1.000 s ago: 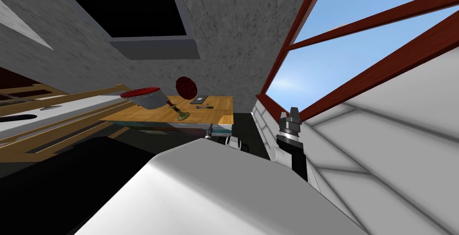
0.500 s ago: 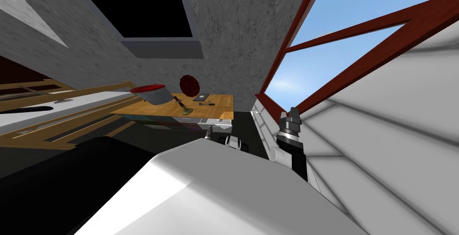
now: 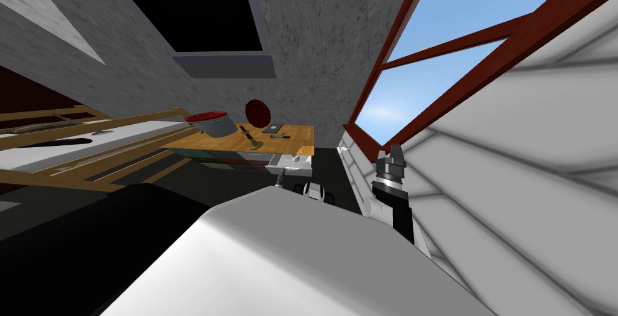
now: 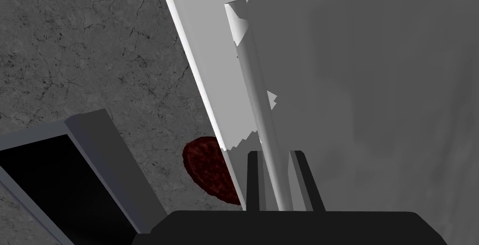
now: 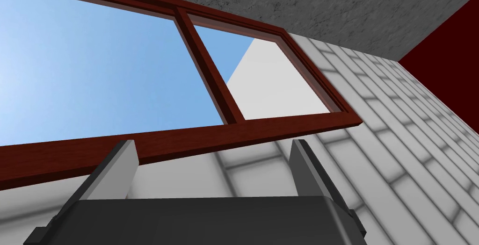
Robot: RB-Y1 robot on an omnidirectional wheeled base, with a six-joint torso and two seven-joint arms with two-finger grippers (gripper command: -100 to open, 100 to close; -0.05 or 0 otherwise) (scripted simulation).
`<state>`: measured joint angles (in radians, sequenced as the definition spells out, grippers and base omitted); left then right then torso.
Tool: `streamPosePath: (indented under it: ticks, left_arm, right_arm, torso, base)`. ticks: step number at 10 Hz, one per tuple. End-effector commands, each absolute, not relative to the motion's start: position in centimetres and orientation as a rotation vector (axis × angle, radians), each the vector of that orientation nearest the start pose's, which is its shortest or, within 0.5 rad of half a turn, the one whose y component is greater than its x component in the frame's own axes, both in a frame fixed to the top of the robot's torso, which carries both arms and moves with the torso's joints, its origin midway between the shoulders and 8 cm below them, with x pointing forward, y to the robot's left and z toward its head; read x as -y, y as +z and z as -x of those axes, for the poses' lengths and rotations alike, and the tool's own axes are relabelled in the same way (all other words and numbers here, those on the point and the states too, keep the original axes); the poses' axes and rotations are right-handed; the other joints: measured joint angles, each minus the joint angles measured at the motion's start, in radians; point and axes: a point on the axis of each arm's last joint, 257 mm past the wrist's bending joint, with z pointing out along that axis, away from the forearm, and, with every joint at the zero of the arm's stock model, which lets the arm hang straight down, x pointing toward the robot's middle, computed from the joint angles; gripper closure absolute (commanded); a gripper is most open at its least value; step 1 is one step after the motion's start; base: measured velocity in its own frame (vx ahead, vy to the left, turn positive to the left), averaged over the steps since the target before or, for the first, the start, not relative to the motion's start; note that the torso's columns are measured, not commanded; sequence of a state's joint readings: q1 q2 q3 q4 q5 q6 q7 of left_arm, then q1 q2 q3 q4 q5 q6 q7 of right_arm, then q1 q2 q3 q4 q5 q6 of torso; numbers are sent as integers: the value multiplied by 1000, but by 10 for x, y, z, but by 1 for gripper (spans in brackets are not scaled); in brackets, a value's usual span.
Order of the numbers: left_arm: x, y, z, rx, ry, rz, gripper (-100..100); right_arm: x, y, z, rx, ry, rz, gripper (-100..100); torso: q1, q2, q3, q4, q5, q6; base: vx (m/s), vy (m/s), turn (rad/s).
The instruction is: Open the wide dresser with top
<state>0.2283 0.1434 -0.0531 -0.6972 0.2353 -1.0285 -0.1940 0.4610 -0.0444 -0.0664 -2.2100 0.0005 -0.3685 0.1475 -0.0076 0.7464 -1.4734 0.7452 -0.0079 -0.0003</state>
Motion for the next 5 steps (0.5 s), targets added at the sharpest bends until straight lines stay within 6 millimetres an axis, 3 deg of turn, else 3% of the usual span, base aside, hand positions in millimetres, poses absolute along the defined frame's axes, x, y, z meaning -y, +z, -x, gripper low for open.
streamPosePath:
  ticks: [1,4,5]
  left_arm:
    - [-343,-446,-304,-1210,-874,1187,100]
    - [-344,-436,-299,-1194,-890,1161,100]
    - [-347,-443,-305,-1216,-878,1187,-100]
  right_arm:
    - [305,-19,-376,-792,1070,-688,0]
    - [305,-19,-376,-792,1071,-687,0]
    - [305,-19,-376,-792,1071,-687,0]
  torso:
    - [1,-7,-4,-1,0,1]
    - [0,2,1,-1,1,0]
    - [0,1,0,0,0,0]
  base:
    - [-98,-31,10]
    - [-200,-52,15]
    - [-108,-34,35]
